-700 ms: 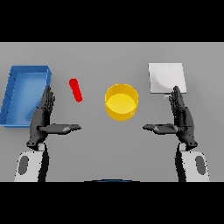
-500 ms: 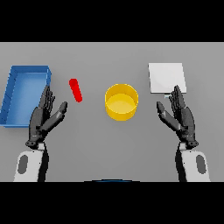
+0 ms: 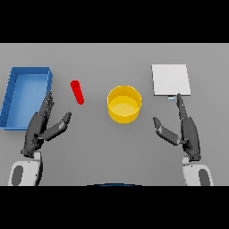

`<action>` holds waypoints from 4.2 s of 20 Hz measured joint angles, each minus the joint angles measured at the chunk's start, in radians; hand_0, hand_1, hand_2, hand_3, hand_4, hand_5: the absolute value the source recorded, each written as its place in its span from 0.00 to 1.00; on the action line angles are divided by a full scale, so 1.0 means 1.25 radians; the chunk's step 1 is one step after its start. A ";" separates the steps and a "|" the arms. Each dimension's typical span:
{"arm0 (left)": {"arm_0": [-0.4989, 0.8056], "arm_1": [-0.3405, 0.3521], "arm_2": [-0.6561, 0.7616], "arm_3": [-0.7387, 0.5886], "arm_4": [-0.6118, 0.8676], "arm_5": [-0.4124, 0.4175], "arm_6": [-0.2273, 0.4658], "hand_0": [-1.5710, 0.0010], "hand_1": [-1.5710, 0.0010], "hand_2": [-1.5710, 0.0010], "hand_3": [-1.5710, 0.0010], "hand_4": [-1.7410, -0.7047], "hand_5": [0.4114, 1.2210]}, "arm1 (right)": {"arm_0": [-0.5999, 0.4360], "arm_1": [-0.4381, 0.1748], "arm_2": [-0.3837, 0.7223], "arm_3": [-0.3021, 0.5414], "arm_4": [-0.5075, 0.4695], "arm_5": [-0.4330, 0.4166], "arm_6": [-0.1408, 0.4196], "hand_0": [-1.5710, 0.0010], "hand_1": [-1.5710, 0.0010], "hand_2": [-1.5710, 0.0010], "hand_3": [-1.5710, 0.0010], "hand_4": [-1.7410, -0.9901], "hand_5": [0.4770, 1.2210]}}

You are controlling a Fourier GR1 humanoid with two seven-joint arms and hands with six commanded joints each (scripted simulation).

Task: Pick up the red beaker and tilt it to pour out 1 green nut into yellow bowl. Pick up the yellow bowl and place it on the metallic measuring scale.

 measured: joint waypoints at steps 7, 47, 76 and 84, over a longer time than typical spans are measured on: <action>-0.109 -0.029 -0.009 0.167 -0.054 0.022 -0.034 1.00 1.00 1.00 1.00 0.50 0.26 | -0.022 -0.010 -0.010 0.001 -0.030 0.026 0.011 1.00 1.00 1.00 1.00 0.65 0.21; -0.520 -0.070 0.113 0.713 -0.070 0.106 -0.183 0.08 0.07 0.07 0.10 0.15 0.91 | -0.001 -0.004 -0.015 -0.015 -0.042 0.025 -0.001 1.00 1.00 1.00 1.00 0.65 0.22; -0.700 0.124 -0.368 0.557 -0.481 0.037 0.154 0.00 0.00 0.00 0.00 0.00 0.95 | 0.000 -0.013 -0.010 -0.021 -0.024 0.026 0.014 1.00 1.00 1.00 1.00 0.62 0.30; -0.824 0.161 -0.530 0.601 -0.595 -0.100 0.116 0.00 0.00 0.00 0.19 0.04 0.99 | 0.006 0.006 -0.014 -0.021 -0.050 0.029 0.004 1.00 1.00 1.00 1.00 0.60 0.27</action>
